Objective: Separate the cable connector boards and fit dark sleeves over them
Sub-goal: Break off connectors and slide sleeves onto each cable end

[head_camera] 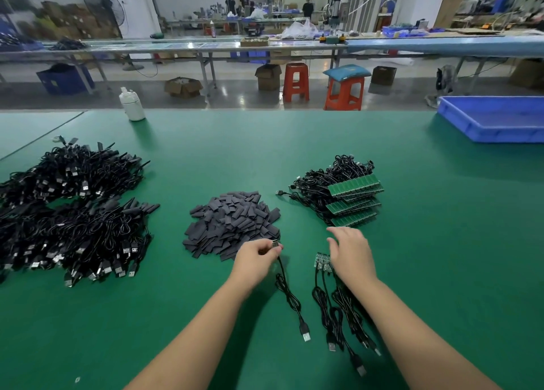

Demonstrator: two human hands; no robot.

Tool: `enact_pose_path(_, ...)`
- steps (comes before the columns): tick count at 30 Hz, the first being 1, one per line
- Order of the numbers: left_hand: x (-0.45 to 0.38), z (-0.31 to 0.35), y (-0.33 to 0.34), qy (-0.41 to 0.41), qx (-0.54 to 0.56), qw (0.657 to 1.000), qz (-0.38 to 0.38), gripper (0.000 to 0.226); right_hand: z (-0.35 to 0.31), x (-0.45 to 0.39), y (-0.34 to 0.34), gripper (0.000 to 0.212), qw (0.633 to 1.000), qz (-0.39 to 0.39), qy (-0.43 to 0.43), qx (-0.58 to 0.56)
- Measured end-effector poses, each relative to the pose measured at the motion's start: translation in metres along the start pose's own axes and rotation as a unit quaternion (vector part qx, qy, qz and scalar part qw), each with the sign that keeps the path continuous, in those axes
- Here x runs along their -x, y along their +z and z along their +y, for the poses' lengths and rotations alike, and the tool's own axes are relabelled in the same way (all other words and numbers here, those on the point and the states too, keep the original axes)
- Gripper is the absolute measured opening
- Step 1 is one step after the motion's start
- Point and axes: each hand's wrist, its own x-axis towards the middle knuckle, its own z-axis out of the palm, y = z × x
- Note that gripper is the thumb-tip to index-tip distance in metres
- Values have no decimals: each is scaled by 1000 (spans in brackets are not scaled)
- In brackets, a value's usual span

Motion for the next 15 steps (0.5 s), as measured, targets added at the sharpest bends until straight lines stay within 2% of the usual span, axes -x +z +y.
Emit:
enact_pose_path(2,-2,1,-5,-9,76,997,-30,23,-24,4,-1,36,983,-90,13,-157)
enact_pose_path(4,-2,5,-7,-17,157,986,-52,6,-50,11,1,38,927,-202,50,-311)
enact_pose_path(6,-3,6,-7,-20,207,976,-59,6,-69,21,8,33,872,-250,71,-415)
enact_pose_path(8,-3,3,-9,-23,205,977,-52,8,-80,30,20,23,864,-216,76,-448)
enact_pose_path(10,-4,-3,-10,-23,174,984,-45,9,-86,36,32,21,855,-163,123,-477)
enact_pose_path(12,-8,-10,-13,-33,172,984,-34,8,-90,40,41,18,820,-136,181,-526)
enact_pose_path(14,-15,-18,-17,-45,125,991,30,8,-93,45,49,19,800,-138,220,-540)
enact_pose_path(15,-19,-23,-21,-50,61,994,75,9,-93,48,53,21,797,-143,231,-539)
